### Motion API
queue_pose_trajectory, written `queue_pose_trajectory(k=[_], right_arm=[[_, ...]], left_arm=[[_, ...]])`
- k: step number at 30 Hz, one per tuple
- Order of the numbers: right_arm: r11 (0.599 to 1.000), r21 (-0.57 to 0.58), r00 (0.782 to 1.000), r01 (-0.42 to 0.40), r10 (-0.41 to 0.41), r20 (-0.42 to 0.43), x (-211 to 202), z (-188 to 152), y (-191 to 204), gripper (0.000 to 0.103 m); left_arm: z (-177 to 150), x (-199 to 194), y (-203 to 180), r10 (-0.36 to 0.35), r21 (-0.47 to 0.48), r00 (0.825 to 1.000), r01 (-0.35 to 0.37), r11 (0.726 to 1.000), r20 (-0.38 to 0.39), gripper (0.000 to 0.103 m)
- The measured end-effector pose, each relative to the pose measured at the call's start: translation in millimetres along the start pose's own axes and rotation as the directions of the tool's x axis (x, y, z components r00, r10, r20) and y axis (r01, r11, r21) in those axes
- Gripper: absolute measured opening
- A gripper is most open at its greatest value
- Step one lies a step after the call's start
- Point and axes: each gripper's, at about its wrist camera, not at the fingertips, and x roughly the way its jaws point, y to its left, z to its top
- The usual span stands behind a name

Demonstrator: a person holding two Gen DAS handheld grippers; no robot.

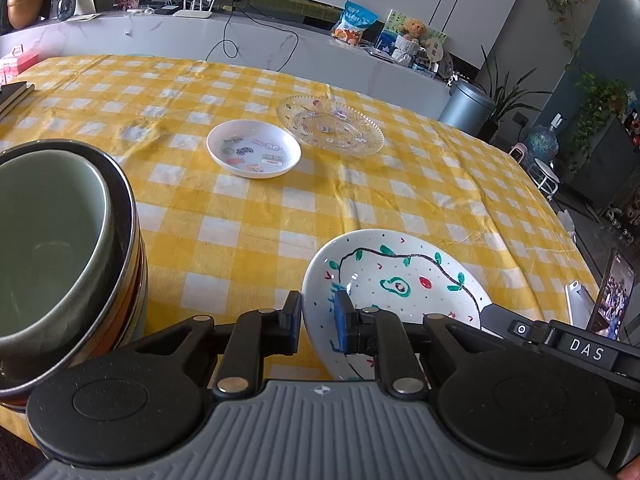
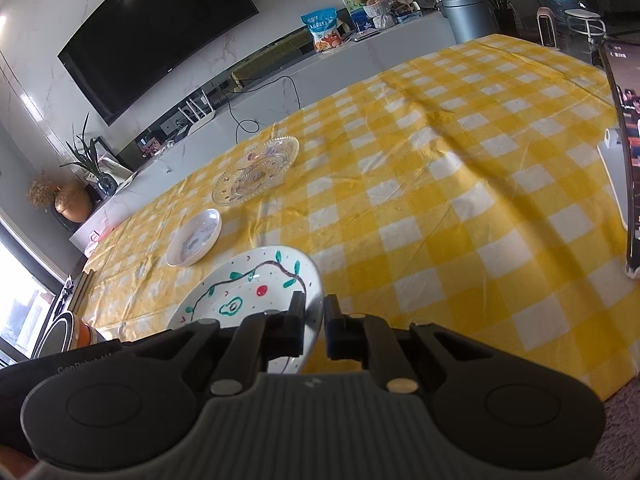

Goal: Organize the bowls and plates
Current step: 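Carry the Fruity plate with both grippers beside the bowl stack, lower it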

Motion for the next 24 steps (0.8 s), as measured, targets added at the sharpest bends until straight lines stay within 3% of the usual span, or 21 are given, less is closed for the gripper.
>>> queue_pose_trajectory(k=[20,24], right_arm=[[0.996,-0.067,0.998,0.061,-0.063,-0.016,22,-17,1,0.008],[0.993,-0.091,0.997,0.077,-0.077,0.001,21,-20,4,0.016]], left_arm=[[-12,13,4,0.042,0.043,0.999,-0.041,0.998,-0.019,0.015],[-12,14,4,0.044,0.045,0.999,-0.043,0.998,-0.010,0.016]])
